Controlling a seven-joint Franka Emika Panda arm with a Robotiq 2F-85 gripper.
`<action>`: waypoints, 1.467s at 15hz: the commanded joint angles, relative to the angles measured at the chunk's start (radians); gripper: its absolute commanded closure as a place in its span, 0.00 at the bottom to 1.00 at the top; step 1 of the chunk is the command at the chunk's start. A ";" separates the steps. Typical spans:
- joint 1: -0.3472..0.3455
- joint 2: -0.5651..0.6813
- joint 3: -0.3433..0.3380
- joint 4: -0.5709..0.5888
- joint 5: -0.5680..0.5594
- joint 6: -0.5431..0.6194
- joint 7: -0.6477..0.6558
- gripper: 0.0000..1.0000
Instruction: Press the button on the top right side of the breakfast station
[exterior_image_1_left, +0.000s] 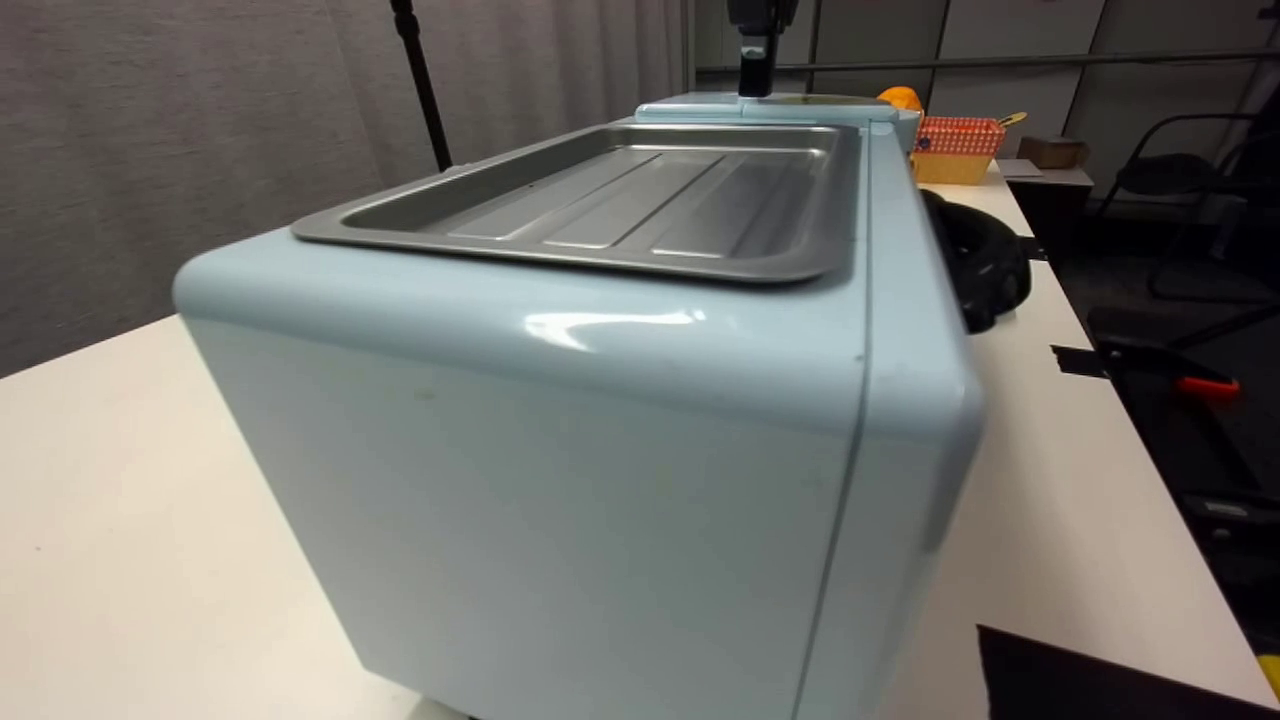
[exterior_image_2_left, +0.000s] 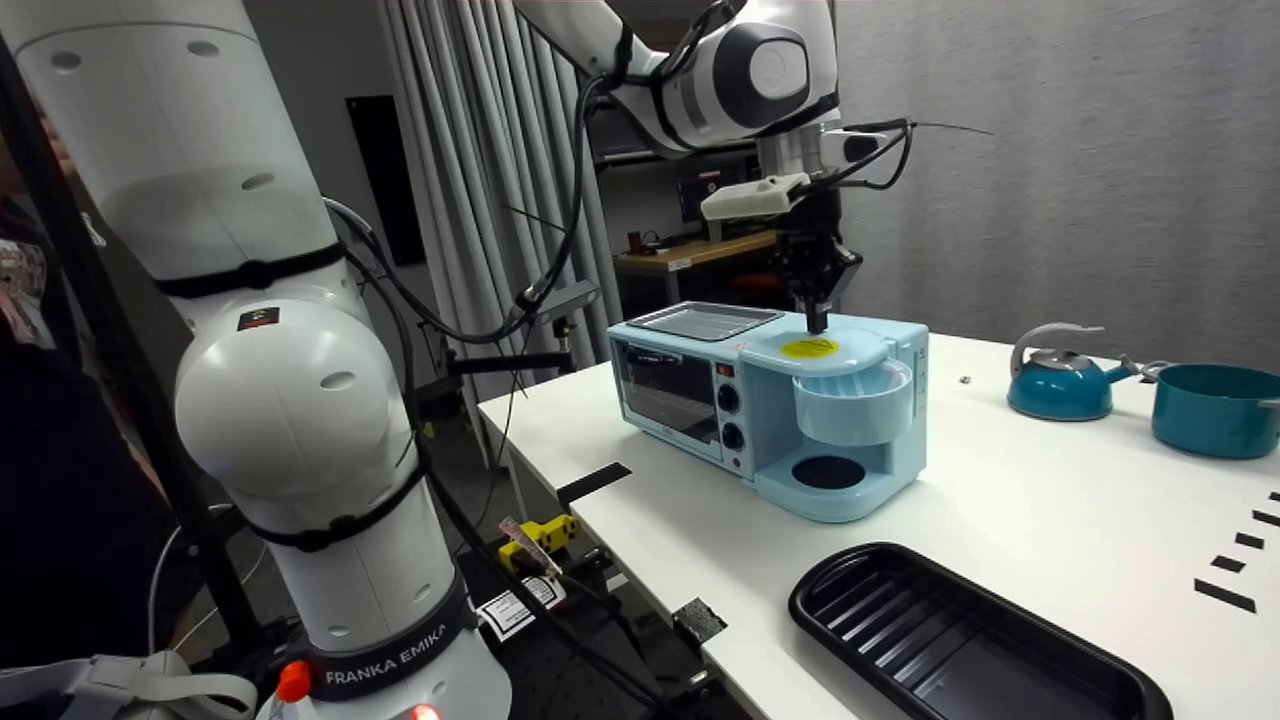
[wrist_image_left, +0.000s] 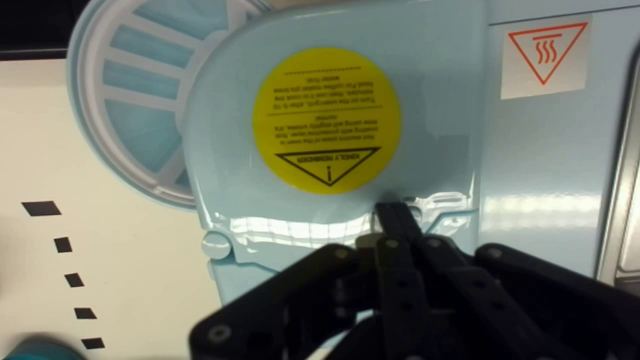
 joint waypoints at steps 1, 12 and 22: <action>0.014 -0.142 0.010 0.011 0.018 -0.112 -0.033 1.00; 0.024 -0.257 0.031 0.086 0.007 -0.198 -0.027 0.93; 0.021 -0.238 0.033 0.083 -0.005 -0.184 -0.019 0.48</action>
